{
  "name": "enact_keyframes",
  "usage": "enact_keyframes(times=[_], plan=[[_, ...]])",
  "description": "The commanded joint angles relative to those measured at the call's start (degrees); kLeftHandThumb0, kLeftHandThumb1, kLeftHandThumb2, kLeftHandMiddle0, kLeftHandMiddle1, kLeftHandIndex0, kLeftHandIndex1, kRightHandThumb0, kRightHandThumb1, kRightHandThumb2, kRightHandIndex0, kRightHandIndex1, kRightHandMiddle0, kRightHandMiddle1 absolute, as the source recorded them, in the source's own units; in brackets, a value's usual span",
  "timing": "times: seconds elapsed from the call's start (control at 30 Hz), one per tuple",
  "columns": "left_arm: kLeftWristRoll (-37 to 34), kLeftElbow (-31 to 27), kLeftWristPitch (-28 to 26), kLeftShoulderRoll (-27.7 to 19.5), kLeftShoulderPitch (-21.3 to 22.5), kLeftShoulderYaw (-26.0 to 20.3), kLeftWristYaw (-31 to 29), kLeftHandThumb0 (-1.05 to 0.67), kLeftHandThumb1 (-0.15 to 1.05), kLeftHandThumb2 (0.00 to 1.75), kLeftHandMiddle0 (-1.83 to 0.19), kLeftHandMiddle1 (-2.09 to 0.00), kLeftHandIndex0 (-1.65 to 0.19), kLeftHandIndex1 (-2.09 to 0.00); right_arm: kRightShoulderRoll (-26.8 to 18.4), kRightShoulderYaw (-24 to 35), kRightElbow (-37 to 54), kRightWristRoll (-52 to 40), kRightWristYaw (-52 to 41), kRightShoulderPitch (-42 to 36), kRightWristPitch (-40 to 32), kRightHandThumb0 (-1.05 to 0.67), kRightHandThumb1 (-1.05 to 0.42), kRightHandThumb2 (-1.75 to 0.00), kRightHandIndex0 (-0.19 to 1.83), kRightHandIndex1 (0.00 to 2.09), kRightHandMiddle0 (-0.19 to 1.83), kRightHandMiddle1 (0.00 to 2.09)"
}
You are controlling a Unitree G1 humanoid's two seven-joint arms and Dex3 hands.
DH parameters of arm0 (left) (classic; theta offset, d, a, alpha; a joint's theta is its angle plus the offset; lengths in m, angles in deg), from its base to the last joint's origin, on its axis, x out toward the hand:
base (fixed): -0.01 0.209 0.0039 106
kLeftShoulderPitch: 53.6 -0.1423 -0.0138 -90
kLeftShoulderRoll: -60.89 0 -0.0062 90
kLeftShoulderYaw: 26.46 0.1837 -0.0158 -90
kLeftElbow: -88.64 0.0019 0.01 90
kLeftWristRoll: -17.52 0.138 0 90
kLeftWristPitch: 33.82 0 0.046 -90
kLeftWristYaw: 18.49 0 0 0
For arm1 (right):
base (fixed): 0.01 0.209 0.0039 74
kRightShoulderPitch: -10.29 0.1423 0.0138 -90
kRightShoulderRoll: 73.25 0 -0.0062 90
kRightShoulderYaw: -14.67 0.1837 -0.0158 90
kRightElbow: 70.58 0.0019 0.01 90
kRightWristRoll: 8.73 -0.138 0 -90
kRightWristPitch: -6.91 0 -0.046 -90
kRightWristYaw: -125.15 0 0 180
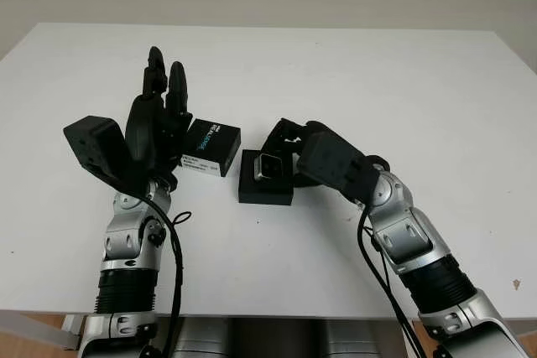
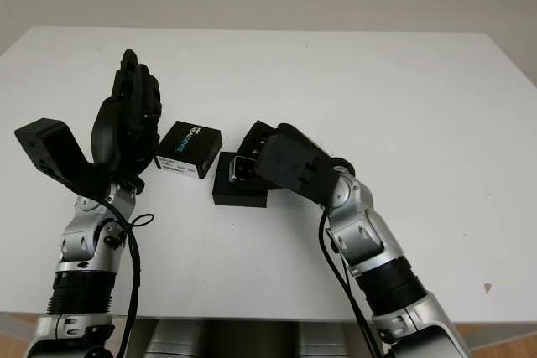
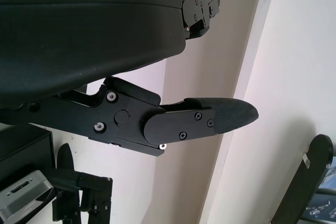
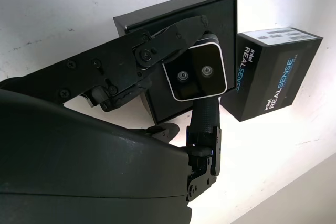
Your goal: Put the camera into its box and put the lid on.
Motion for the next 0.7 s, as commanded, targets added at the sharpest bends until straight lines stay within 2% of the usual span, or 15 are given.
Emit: enact_keyframes(times=[0.0,0.67], plan=[[-0.37,-1.34,-0.3,0.15,-0.51,0.03,-0.17,-0.69,1.05,0.45,0.19,0.0,0.19,0.0,-0.36,-0.02,-1.28,0.74,0.61,-0.16,0.49,-0.4,-0.96,-0.06,0.44,0.05,0.33,1.84],[-0.22,-1.85,-0.82,0.17,-0.5,0.0,-0.1,-0.69,1.05,0.46,0.19,0.0,0.19,0.0,-0.75,-0.2,-5.27,3.68,4.51,0.55,4.77,-0.39,-0.94,-0.05,0.46,0.06,0.3,1.84]])
